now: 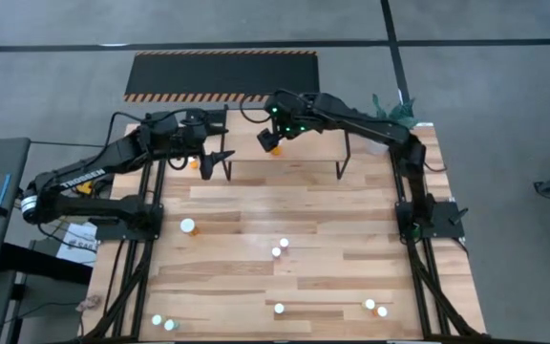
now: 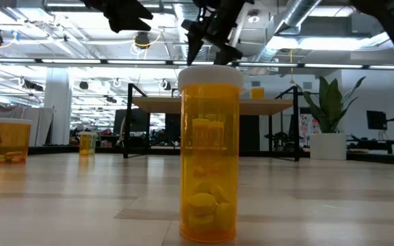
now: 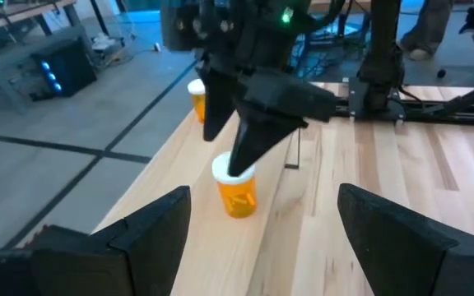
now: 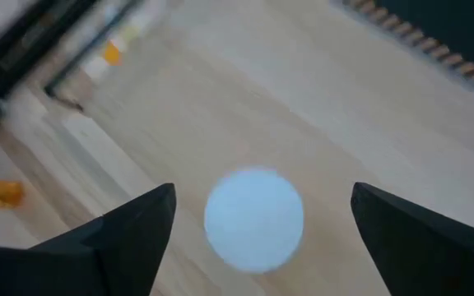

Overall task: Pick and place medicine bottles onto shelf by color
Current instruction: Put the middle orange pill bottle on the shelf aligned with the other large orange pill bottle

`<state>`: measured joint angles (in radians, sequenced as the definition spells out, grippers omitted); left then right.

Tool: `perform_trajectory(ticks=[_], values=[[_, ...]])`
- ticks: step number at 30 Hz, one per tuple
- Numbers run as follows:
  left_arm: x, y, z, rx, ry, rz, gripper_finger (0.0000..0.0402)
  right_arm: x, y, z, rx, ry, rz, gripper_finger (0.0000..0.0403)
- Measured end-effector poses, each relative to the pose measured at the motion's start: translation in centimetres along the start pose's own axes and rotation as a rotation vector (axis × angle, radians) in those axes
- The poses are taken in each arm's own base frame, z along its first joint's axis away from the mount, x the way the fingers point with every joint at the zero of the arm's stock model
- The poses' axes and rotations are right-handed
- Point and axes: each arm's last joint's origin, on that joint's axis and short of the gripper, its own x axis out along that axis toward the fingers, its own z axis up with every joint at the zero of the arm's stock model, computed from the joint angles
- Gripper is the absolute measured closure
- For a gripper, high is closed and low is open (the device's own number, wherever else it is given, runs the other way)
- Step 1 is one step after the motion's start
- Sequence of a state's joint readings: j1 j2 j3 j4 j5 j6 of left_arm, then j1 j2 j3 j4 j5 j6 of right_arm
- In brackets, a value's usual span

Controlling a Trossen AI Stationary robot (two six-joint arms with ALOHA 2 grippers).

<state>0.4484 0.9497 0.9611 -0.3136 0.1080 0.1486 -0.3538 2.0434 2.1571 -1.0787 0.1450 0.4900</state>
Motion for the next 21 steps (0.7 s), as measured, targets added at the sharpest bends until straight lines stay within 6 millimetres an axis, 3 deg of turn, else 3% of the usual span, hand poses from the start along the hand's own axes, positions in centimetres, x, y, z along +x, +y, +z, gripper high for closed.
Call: perform_trajectory(ticks=[10,16,21], values=[[0.0,0.0,-0.1,-0.017,0.008,0.001,0.0106,2.9,1.2,-1.2,-0.042,0.065,-0.038,0.0020],[0.0,0.0,-0.1,-0.029,0.012,0.000,0.0106,2.7,1.7,-1.4,-0.079,0.022,-0.102,0.0041],[0.0,0.1,-0.1,-0.033,0.012,0.002,0.0106,2.6,1.6,-1.4,-0.082,0.024,-0.115,0.0083]])
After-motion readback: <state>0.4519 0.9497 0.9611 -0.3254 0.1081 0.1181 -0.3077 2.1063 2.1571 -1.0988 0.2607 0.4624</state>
